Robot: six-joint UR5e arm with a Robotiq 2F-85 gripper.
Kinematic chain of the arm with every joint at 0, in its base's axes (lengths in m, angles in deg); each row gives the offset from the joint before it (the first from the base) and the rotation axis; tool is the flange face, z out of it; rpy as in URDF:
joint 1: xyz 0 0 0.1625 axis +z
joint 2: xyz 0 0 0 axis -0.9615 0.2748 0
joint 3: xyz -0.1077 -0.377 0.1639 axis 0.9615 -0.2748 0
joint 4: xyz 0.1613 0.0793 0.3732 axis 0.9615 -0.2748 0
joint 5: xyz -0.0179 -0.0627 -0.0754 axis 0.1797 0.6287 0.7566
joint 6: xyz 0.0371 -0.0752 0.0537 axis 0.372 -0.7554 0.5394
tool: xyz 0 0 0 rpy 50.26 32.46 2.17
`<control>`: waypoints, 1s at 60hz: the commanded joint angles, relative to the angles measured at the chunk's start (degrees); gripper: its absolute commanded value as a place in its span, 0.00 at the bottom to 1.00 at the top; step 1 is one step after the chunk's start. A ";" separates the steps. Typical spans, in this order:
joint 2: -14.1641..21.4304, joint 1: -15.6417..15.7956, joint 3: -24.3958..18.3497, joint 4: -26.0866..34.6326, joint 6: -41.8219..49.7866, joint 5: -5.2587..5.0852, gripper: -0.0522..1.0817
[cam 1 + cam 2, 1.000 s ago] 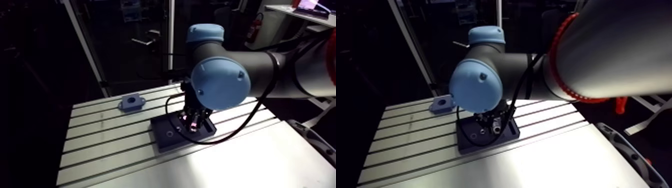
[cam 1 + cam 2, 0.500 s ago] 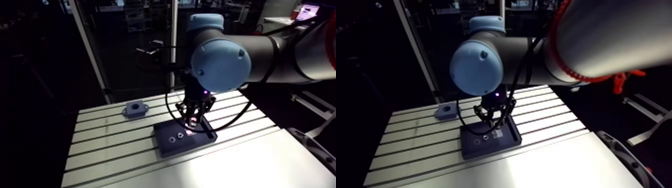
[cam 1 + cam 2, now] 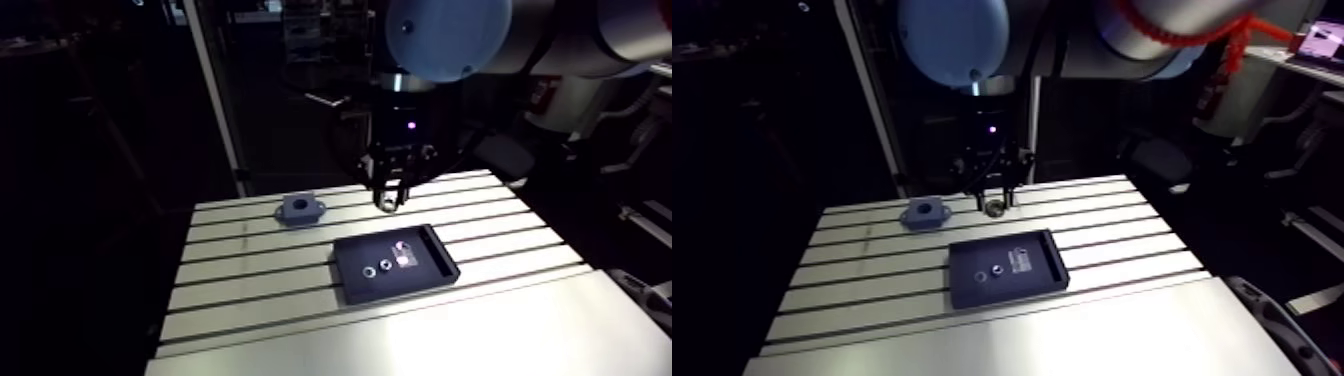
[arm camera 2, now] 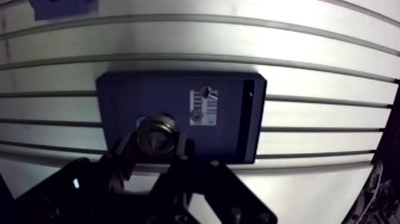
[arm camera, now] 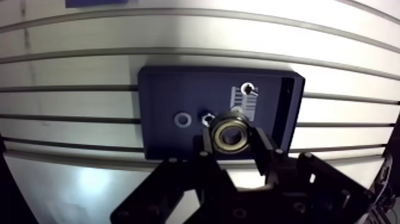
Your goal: Pick up the bearing and press it into the housing until flush.
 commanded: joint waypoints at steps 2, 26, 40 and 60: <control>-4.53 3.90 -6.67 1.95 3.10 0.16 0.57; -12.94 8.65 -15.87 3.37 6.68 0.26 0.57; -14.99 10.14 -17.77 3.21 7.65 0.25 0.57; -18.07 11.74 -20.46 3.04 8.09 -0.27 0.57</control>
